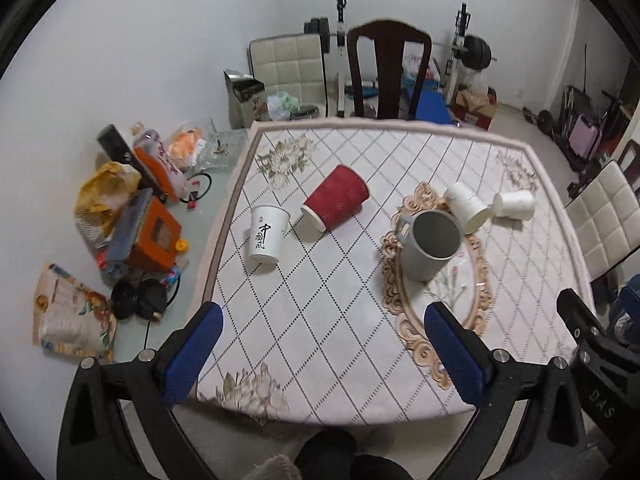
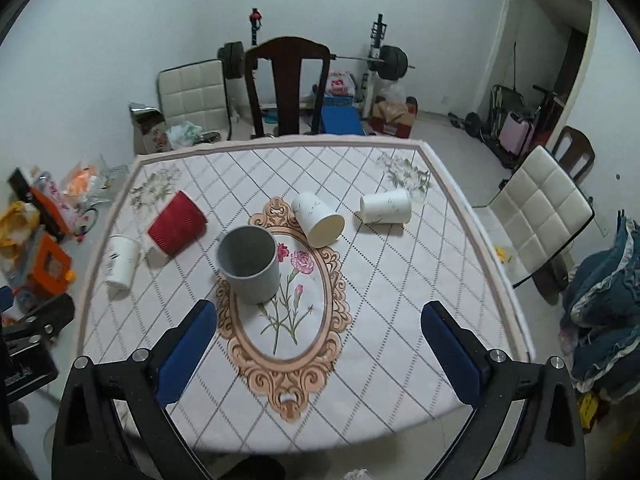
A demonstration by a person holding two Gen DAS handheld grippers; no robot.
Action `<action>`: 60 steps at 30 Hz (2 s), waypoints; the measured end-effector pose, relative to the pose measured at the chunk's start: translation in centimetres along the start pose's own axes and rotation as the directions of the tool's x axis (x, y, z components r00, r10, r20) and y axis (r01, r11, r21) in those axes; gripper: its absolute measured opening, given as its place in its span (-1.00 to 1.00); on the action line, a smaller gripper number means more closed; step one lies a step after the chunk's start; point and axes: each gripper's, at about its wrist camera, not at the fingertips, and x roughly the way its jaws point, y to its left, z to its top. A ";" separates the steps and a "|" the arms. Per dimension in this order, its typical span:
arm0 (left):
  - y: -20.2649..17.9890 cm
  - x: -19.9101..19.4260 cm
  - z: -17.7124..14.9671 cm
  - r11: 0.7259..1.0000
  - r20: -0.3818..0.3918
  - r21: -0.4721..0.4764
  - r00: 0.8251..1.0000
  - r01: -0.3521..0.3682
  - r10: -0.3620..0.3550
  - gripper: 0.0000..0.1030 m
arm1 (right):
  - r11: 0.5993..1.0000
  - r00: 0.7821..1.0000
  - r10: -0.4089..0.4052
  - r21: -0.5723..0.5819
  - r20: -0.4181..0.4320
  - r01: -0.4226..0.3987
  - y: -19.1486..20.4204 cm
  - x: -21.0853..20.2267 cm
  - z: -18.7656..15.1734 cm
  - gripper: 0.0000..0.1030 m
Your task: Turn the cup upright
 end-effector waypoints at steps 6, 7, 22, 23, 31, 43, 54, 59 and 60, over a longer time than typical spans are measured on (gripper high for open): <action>-0.4 -5.8 -1.4 1.000 0.088 -0.003 0.996 -0.012 0.012 1.00 | 1.000 0.997 0.019 -0.026 0.070 -0.018 -1.7 -7.2 -0.4 1.00; -0.5 -6.7 -1.6 1.000 0.101 -0.003 0.995 -0.011 0.011 1.00 | 0.999 0.997 0.023 -0.025 0.080 -0.022 -1.9 -8.3 -0.5 1.00; -0.8 -10.4 -3.8 1.000 0.131 -0.020 0.991 -0.004 0.007 1.00 | 1.000 0.989 0.026 -0.016 0.143 -0.024 -4.0 -15.1 -1.6 1.00; -0.8 -10.5 -3.9 1.000 0.132 -0.021 0.991 -0.006 0.008 1.00 | 1.000 0.989 0.028 -0.016 0.144 -0.026 -4.0 -15.2 -1.6 1.00; -0.5 -11.4 -4.5 1.000 0.146 -0.020 0.989 -0.006 0.009 1.00 | 0.998 0.989 0.048 -0.042 0.139 -0.042 -3.3 -15.2 -1.9 1.00; -0.4 -11.4 -4.4 0.999 0.136 -0.032 0.990 -0.018 0.022 1.00 | 0.998 0.990 0.054 -0.049 0.130 -0.048 -3.1 -15.1 -1.9 1.00; -0.3 -11.5 -4.6 0.999 0.135 -0.029 0.991 -0.016 0.019 1.00 | 0.997 0.990 0.059 -0.053 0.127 -0.053 -3.1 -15.4 -1.9 1.00; -0.4 -11.5 -4.7 0.999 0.135 -0.031 0.991 -0.015 0.019 1.00 | 0.997 0.990 0.065 -0.054 0.123 -0.059 -3.2 -15.5 -2.0 1.00; -0.4 -11.5 -4.7 0.999 0.135 -0.032 0.991 -0.014 0.019 1.00 | 0.997 0.990 0.066 -0.055 0.124 -0.059 -3.3 -15.6 -2.0 1.00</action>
